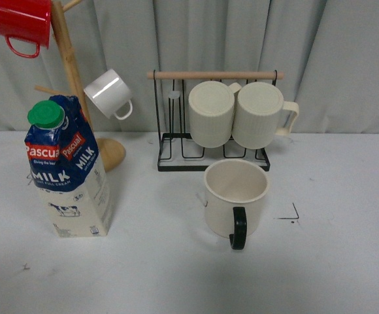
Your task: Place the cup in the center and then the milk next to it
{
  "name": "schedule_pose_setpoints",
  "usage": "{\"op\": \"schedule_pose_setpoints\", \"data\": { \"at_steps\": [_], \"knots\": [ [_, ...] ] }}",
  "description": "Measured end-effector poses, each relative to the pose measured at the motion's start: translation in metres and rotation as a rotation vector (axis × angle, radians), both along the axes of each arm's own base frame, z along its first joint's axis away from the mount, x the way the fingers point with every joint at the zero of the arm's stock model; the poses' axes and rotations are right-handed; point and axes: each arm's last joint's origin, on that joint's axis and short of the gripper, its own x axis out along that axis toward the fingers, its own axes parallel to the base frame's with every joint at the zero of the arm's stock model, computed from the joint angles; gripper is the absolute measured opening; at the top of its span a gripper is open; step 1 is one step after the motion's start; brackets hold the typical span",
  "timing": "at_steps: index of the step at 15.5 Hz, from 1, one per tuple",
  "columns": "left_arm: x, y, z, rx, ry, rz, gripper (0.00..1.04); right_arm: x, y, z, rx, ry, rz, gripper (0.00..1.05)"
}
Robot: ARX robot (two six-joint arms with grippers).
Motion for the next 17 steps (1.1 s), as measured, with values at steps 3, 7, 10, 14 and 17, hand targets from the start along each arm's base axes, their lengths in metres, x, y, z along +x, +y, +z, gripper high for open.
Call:
{"op": "schedule_pose_setpoints", "data": {
  "at_steps": [3, 7, 10, 14, 17],
  "knots": [
    [0.000, 0.000, 0.000, 0.000, 0.000, 0.000, 0.98, -0.004, 0.000, 0.000, 0.000, -0.004, 0.000, 0.02],
    [0.000, 0.000, 0.000, 0.000, 0.000, 0.000, 0.98, -0.005, 0.000, -0.001, 0.000, 0.003, 0.000, 0.02],
    [0.000, 0.000, 0.000, 0.000, 0.000, 0.000, 0.98, -0.006, 0.000, 0.000, 0.000, 0.000, 0.000, 0.02],
    [0.000, 0.000, 0.000, 0.000, -0.002, -0.001, 0.98, -0.017, 0.000, -0.004, -0.001, 0.014, 0.000, 0.02],
    [0.000, 0.000, 0.000, 0.000, 0.000, 0.000, 0.98, -0.017, 0.000, -0.004, -0.003, 0.009, 0.000, 0.28]
  ]
}}
